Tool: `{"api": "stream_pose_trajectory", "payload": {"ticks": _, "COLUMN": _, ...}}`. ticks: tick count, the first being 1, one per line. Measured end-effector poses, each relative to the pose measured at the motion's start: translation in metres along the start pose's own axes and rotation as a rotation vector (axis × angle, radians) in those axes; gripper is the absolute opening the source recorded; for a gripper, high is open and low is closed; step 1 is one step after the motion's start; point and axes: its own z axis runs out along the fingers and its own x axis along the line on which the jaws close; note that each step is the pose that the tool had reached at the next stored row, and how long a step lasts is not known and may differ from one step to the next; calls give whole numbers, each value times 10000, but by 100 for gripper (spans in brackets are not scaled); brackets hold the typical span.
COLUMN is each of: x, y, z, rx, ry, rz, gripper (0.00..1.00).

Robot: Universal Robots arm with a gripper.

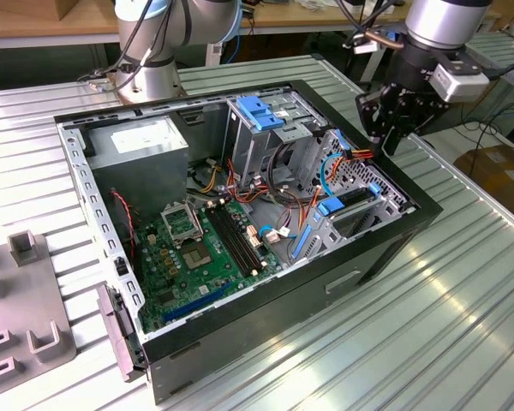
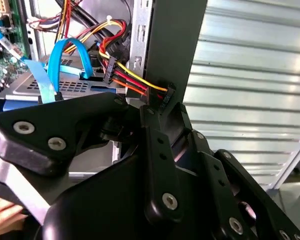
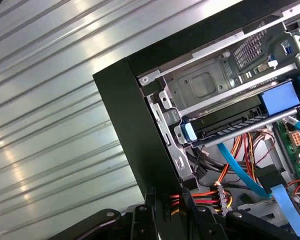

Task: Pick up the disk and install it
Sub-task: 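Insert the first disk wire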

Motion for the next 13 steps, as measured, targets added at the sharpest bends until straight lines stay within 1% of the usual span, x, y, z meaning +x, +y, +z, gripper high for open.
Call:
{"api": "stream_pose_trajectory", "payload": {"ticks": 1, "x": 0, "y": 0, "z": 2, "rx": 16, "ry": 10, "rz": -98, "gripper": 33}}
{"api": "stream_pose_trajectory", "payload": {"ticks": 2, "x": -1, "y": 0, "z": 4, "rx": 37, "ry": 41, "rz": -181, "gripper": 33}}
{"api": "stream_pose_trajectory", "payload": {"ticks": 4, "x": 0, "y": 0, "z": 8, "rx": 63, "ry": 82, "rz": -248, "gripper": 33}}
{"api": "stream_pose_trajectory", "payload": {"ticks": 7, "x": -1, "y": 0, "z": 9, "rx": 65, "ry": 83, "rz": -252, "gripper": 33}}
{"api": "stream_pose_trajectory", "payload": {"ticks": 9, "x": -2, "y": -2, "z": 10, "rx": 51, "ry": 90, "rz": -254, "gripper": 33}}
{"api": "stream_pose_trajectory", "payload": {"ticks": 13, "x": -12, "y": -19, "z": 8, "rx": -30, "ry": 132, "rz": -260, "gripper": 33}}
